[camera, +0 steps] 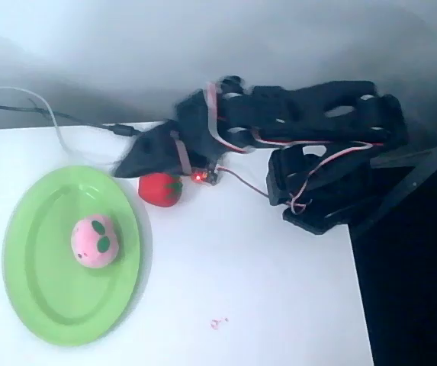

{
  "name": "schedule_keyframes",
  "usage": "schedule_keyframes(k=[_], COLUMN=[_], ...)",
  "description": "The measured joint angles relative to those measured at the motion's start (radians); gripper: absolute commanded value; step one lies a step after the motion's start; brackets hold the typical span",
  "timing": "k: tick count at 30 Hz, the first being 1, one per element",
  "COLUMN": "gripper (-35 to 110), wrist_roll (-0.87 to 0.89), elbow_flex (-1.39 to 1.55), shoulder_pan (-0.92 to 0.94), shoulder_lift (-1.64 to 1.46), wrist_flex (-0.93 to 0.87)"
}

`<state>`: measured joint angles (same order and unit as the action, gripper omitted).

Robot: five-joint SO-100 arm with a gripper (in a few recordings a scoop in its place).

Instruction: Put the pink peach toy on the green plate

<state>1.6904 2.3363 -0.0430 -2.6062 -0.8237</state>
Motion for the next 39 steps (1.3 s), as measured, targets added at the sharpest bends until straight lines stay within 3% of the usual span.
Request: schedule_keyframes(k=[8, 16, 22, 28, 39], gripper=[0, 0, 0, 0, 0], wrist_roll=[0.084, 0.089, 0.061, -0.069, -0.181], elbow_flex=[0.569, 0.871, 0.887, 0.887, 0.887], shoulder_pan=[-0.066, -0.02, 0.002, -0.009, 0.005], shoulder_lift=[-0.486, -0.769, -0.792, -0.792, -0.792], wrist_flex=[-0.095, -0.092, -0.187, -0.407, -0.439])
